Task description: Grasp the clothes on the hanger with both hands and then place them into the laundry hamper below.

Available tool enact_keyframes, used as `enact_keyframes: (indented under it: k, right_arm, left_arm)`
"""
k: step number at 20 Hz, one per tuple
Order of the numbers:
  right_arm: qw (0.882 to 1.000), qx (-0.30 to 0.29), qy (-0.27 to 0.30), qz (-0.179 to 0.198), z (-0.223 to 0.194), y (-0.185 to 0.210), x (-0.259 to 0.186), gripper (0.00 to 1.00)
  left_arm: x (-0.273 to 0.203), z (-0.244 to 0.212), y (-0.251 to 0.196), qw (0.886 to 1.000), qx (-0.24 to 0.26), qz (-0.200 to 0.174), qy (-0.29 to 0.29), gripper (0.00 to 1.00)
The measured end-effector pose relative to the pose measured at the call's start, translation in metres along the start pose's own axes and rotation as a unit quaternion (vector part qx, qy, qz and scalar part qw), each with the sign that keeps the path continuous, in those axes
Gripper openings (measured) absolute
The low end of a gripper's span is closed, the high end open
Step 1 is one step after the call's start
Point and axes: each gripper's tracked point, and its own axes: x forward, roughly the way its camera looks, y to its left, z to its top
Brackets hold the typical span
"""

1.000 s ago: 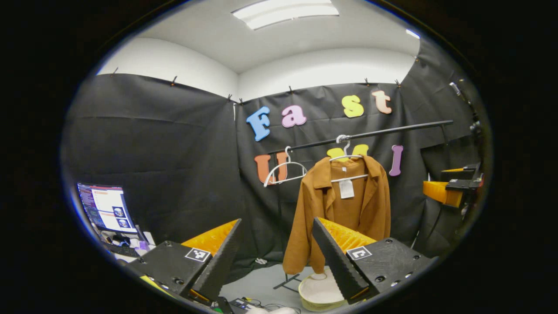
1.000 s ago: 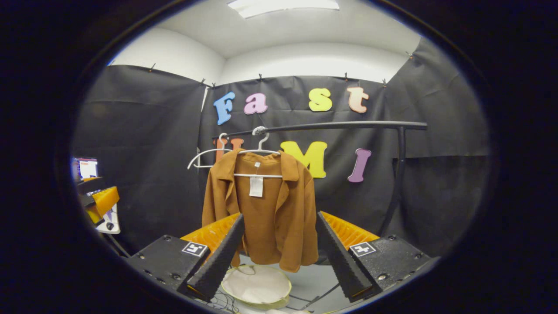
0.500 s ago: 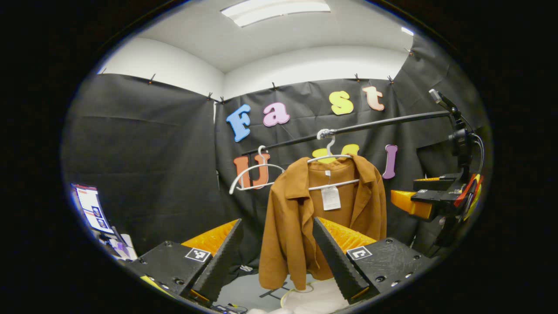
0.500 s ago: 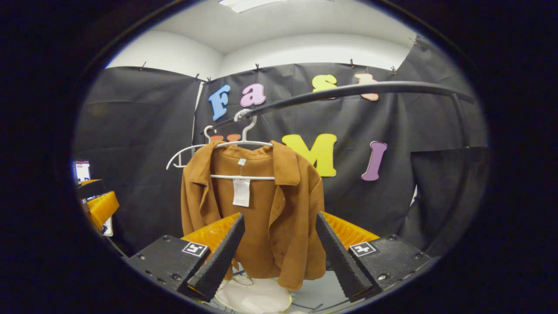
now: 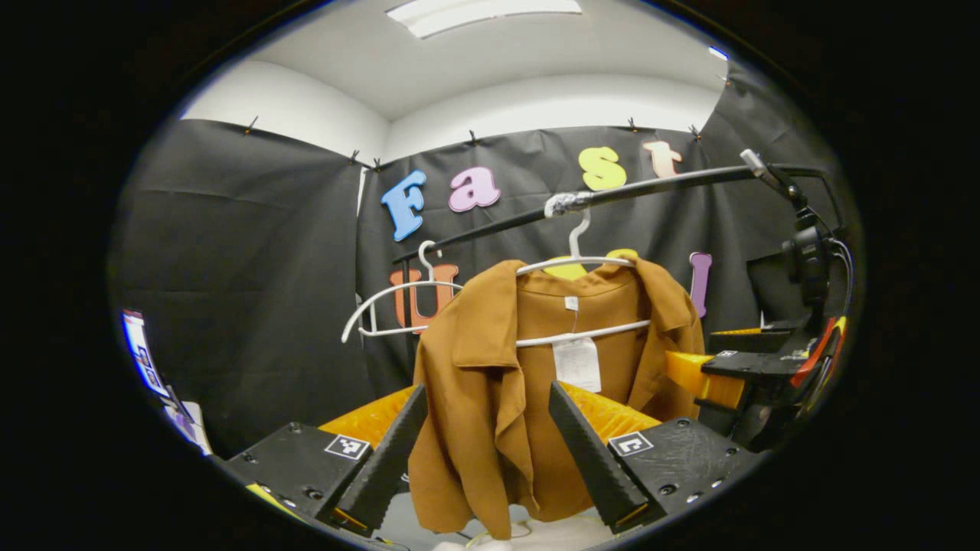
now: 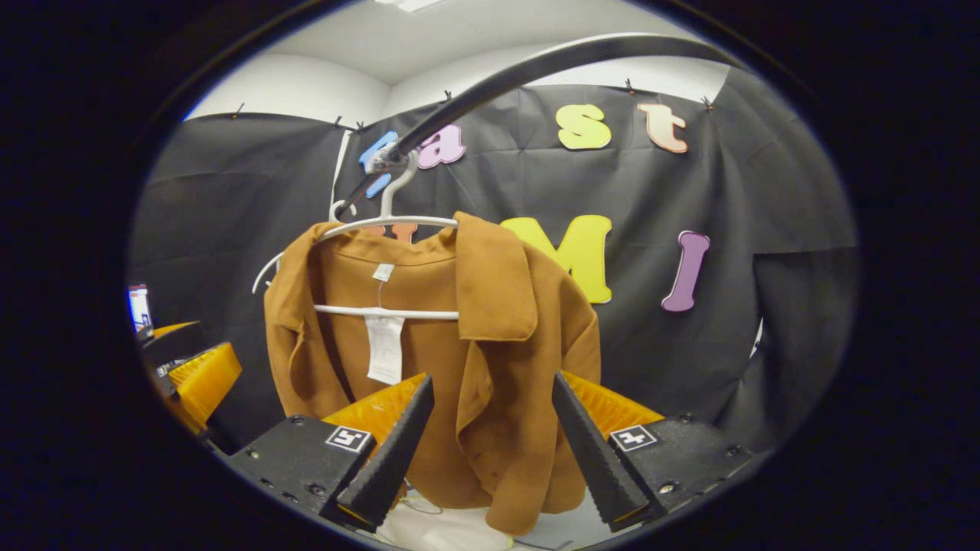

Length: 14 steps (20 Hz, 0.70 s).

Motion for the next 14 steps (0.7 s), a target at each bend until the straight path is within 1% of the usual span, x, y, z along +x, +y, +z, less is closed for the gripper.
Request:
enact_keyframes:
  k: [1, 4, 5, 7, 8, 9, 10, 11, 12, 14]
  right_arm:
    - [1.000, 0.002, 0.005, 0.002, -0.002, 0.001, 0.008, 0.98]
    - [1.000, 0.009, 0.014, 0.005, -0.006, 0.003, 0.031, 0.98]
    - [1.000, 0.011, 0.012, 0.004, -0.005, 0.002, 0.036, 0.98]
    - [1.000, 0.017, 0.014, 0.005, -0.006, 0.002, 0.046, 0.98]
    - [1.000, 0.020, 0.014, 0.005, -0.005, 0.001, 0.050, 0.96]
    - [1.000, 0.022, 0.014, 0.006, -0.004, 0.000, 0.055, 0.93]
    - [1.000, 0.023, 0.013, 0.004, -0.003, -0.003, 0.058, 0.93]
    - [1.000, 0.025, 0.012, 0.002, -0.004, -0.006, 0.063, 0.89]
    - [1.000, 0.027, 0.013, 0.003, -0.006, -0.006, 0.067, 0.88]
    - [0.999, 0.032, 0.012, 0.005, -0.006, -0.010, 0.071, 0.80]
  left_arm:
    - [0.013, -0.003, -0.001, 1.000, -0.002, 0.004, -0.001, 0.98]
    - [0.049, -0.013, 0.000, 1.000, -0.007, 0.023, 0.006, 0.98]
    - [0.059, -0.017, 0.000, 1.000, -0.012, 0.026, 0.009, 0.99]
    - [0.074, -0.023, 0.000, 0.999, -0.018, 0.033, 0.014, 0.98]
    - [0.079, -0.024, -0.001, 0.999, -0.022, 0.034, 0.013, 0.96]
    - [0.085, -0.024, -0.003, 0.999, -0.028, 0.034, 0.011, 0.96]
    - [0.090, -0.025, -0.005, 0.999, -0.030, 0.034, 0.009, 0.99]
    - [0.093, -0.027, -0.004, 0.999, -0.030, 0.036, 0.008, 0.98]
    - [0.097, -0.030, -0.003, 0.999, -0.029, 0.039, 0.009, 0.98]
    - [0.102, -0.035, 0.002, 0.998, -0.033, 0.050, 0.018, 0.99]
